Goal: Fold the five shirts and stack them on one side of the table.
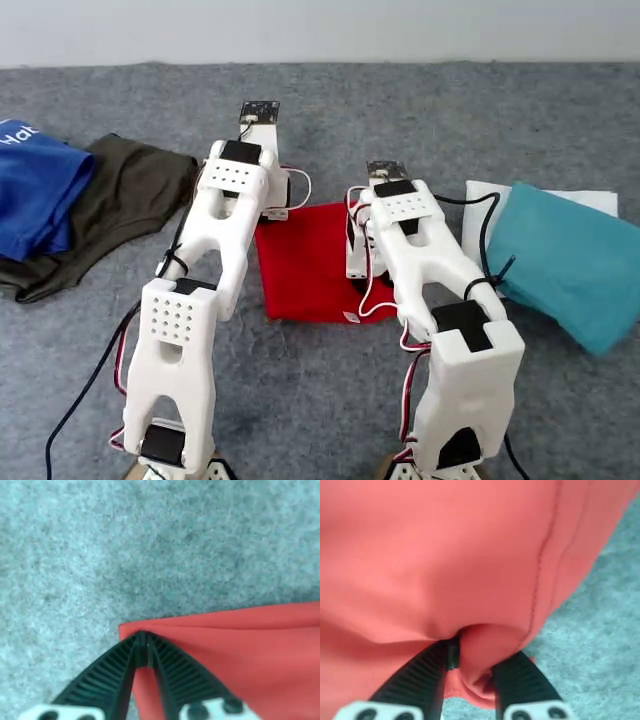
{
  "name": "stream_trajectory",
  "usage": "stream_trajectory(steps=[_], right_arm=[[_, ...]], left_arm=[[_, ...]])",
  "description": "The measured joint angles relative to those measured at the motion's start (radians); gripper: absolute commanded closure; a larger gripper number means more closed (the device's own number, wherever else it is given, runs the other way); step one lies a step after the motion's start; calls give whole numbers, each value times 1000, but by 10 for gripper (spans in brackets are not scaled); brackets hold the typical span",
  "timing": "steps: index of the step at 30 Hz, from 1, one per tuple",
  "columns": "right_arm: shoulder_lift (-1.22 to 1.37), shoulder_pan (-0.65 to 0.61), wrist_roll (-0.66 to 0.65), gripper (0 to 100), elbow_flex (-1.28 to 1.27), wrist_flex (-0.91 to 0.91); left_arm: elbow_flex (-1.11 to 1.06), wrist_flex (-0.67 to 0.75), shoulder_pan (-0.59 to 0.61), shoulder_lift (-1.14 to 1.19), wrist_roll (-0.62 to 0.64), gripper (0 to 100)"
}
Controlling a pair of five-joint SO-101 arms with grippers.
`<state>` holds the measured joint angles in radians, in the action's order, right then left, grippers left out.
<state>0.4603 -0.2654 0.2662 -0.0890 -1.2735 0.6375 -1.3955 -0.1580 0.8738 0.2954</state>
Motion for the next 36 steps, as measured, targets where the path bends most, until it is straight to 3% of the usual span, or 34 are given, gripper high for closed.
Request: stream_trajectory(steps=[5, 10, 16, 25, 36], right_arm=[[0, 0, 0, 990, -2, 3], [0, 0, 0, 990, -2, 3], [0, 0, 0, 990, -3, 14], [0, 0, 0, 990, -3, 14], [0, 0, -2, 990, -6, 14]], left_arm=[[34, -17, 0, 2, -5, 988], [199, -204, 44, -71, -35, 987], [249, -308, 120, -60, -14, 881], [255, -338, 103, 20, 242, 697], [213, -334, 69, 40, 407, 694]])
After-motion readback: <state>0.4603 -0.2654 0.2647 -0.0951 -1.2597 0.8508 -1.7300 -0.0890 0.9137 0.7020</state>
